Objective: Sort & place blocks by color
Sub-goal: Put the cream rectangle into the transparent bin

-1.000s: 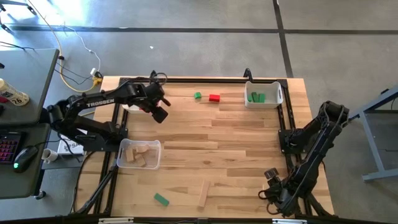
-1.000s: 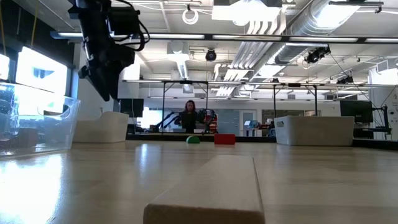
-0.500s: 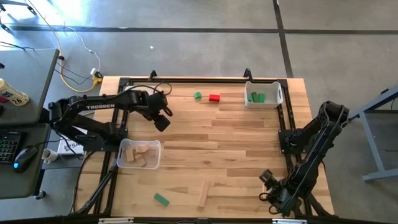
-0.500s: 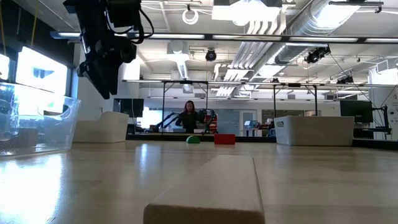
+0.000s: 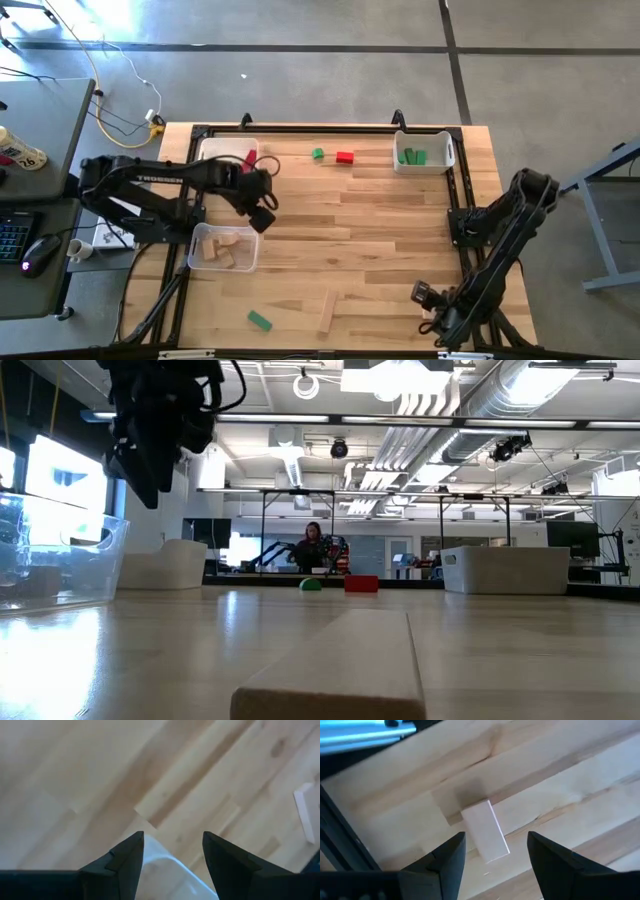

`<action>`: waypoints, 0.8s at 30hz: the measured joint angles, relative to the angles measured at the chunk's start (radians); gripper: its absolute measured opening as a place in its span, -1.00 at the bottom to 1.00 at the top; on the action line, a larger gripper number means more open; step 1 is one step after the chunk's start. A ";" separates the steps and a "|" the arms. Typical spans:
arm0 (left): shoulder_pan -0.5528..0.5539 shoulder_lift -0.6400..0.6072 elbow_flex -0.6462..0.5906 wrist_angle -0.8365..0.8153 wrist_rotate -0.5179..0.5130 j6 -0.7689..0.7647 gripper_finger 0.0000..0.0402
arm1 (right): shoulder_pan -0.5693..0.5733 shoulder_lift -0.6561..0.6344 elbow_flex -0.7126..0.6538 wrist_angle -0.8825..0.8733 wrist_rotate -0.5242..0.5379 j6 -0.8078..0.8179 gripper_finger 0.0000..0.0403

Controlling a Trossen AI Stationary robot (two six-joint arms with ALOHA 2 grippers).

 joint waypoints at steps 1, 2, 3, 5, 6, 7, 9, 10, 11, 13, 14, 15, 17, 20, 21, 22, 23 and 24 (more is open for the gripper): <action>-0.020 0.000 0.000 0.000 0.001 -0.018 -0.06 | 0.000 0.004 0.000 0.000 0.000 -0.023 -0.01; -0.041 0.000 0.000 0.000 0.001 -0.030 -0.06 | 0.000 0.008 0.000 0.001 0.000 -0.046 -0.01; -0.060 0.000 0.000 0.000 0.001 -0.039 -0.06 | 0.000 0.010 0.000 0.001 0.000 -0.068 -0.01; -0.097 0.000 0.000 0.000 0.001 -0.064 -0.06 | 0.000 0.013 0.000 0.001 0.001 -0.120 -0.01; -0.113 0.000 0.000 0.000 0.001 -0.079 -0.06 | 0.000 0.014 0.000 0.000 0.001 -0.143 -0.01; -0.129 0.000 0.000 0.000 0.001 -0.096 -0.06 | 0.000 0.014 0.000 0.001 0.001 -0.161 -0.01; -0.159 0.000 0.000 0.000 0.001 -0.131 -0.06 | 0.000 0.014 0.000 0.001 0.001 -0.184 -0.01; -0.173 0.000 0.000 0.000 0.001 -0.150 -0.06 | 0.000 0.014 0.000 0.001 0.001 -0.185 -0.01; -0.186 0.000 0.000 0.000 0.001 -0.167 -0.06 | 0.000 0.014 0.000 0.002 0.000 -0.185 -0.01; -0.209 0.000 0.000 0.000 0.000 -0.185 -0.06 | 0.000 0.015 0.000 0.014 0.001 -0.185 -0.01; -0.219 0.000 0.000 0.000 0.000 -0.186 -0.06 | 0.000 0.016 0.000 0.025 0.000 -0.185 -0.01; -0.229 0.000 0.000 0.000 -0.002 -0.186 -0.06 | 0.000 0.020 0.000 0.039 0.000 -0.185 -0.01; -0.246 0.000 0.000 0.000 -0.007 -0.185 -0.06 | 0.000 0.034 0.000 0.058 0.000 -0.186 -0.01; -0.267 0.000 0.000 0.000 -0.020 -0.198 -0.06 | 0.000 0.073 0.000 0.055 0.001 -0.190 -0.01; -0.273 0.000 0.000 0.000 -0.024 -0.206 -0.06 | 0.000 0.087 0.000 0.050 0.000 -0.195 -0.01; -0.279 0.000 0.000 0.000 -0.030 -0.212 -0.06 | 0.000 0.100 0.000 0.048 0.000 -0.204 -0.01; -0.284 0.000 0.000 0.000 -0.033 -0.217 -0.06 | 0.000 0.112 0.000 0.048 0.001 -0.212 -0.01; -0.288 0.000 0.000 0.000 -0.036 -0.219 -0.06 | 0.000 0.124 0.000 0.049 0.001 -0.224 -0.01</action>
